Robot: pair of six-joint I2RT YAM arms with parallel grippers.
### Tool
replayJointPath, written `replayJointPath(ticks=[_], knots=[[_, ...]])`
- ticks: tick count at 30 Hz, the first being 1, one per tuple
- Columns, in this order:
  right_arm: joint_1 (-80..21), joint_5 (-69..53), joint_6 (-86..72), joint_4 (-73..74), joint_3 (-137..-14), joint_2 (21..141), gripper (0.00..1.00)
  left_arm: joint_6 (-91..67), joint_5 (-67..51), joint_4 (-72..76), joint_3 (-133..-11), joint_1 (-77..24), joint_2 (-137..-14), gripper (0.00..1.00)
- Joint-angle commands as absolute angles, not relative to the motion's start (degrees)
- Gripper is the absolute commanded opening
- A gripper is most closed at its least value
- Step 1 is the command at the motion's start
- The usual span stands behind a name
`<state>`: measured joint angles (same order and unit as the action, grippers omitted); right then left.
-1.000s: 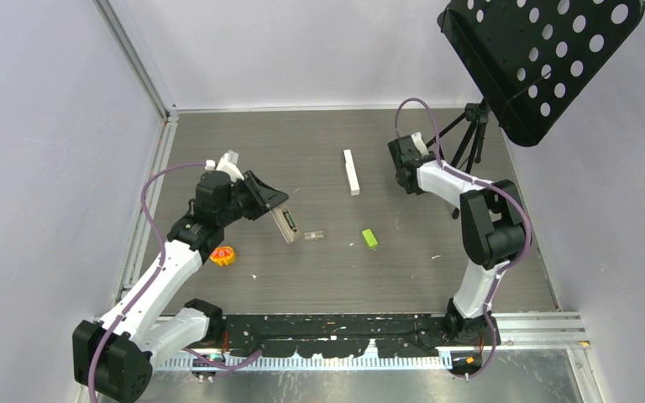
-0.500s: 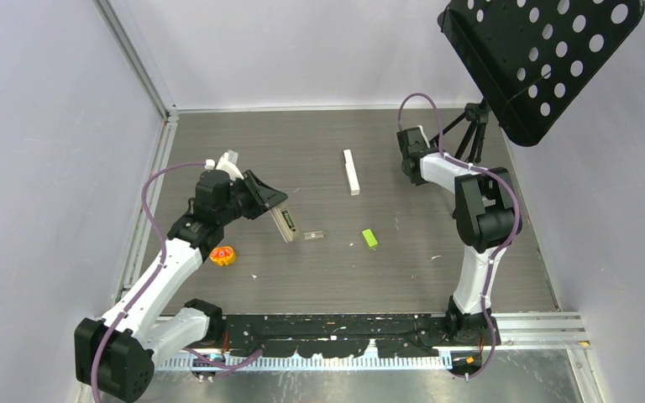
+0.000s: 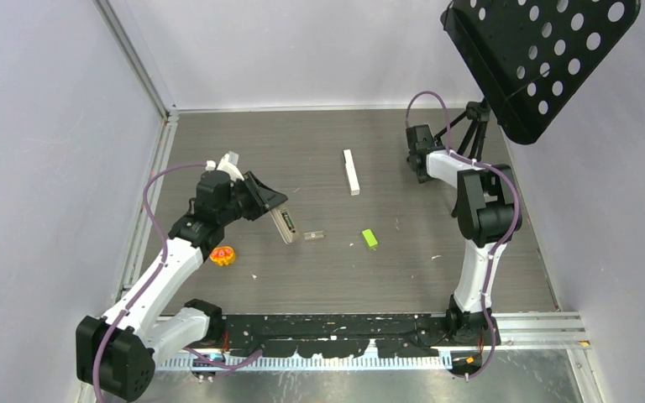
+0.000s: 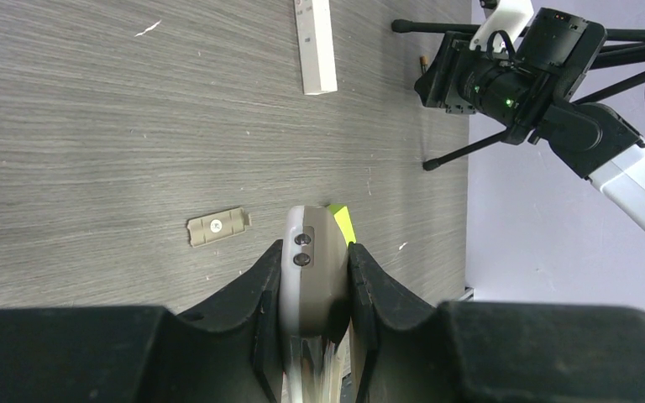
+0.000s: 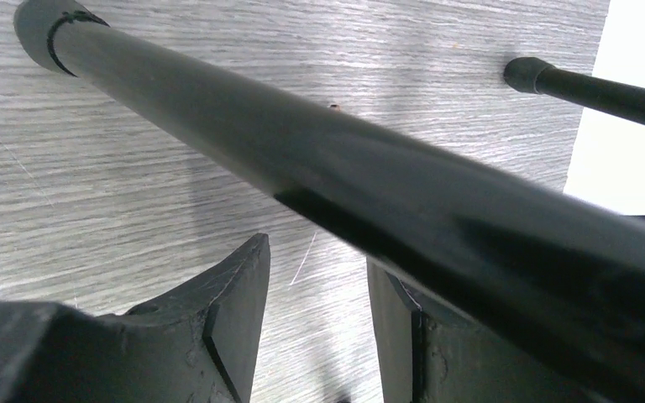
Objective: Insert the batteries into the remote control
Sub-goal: Move the battery to the center of the board.
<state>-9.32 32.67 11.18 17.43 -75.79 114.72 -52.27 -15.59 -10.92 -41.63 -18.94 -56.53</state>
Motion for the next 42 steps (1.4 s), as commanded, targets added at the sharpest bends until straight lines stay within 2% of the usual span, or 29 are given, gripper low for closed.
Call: replayJointPath(ticks=[1,18,28,35,42], knots=[[-7.73,31.97,12.43,11.83,-78.42,115.47,0.52,-52.21,-16.63,-8.00,-41.06,-18.54,-55.90,0.00],[-3.47,20.84,15.23,5.99,-74.18,114.46,0.52,-51.79,-16.03,-9.52,-41.39,-18.54,-55.51,0.00],[-1.23,13.32,15.05,13.76,-76.37,114.52,0.46,-51.69,-15.89,-10.38,-41.82,-18.47,-55.02,0.00],[0.77,11.21,15.97,17.42,-77.67,115.46,0.46,-51.51,-15.87,-10.95,-42.57,-18.54,-55.02,0.00],[1.15,9.67,16.90,20.52,-78.57,116.34,0.30,-51.15,-15.70,-11.83,-43.33,-18.54,-55.00,0.00]])
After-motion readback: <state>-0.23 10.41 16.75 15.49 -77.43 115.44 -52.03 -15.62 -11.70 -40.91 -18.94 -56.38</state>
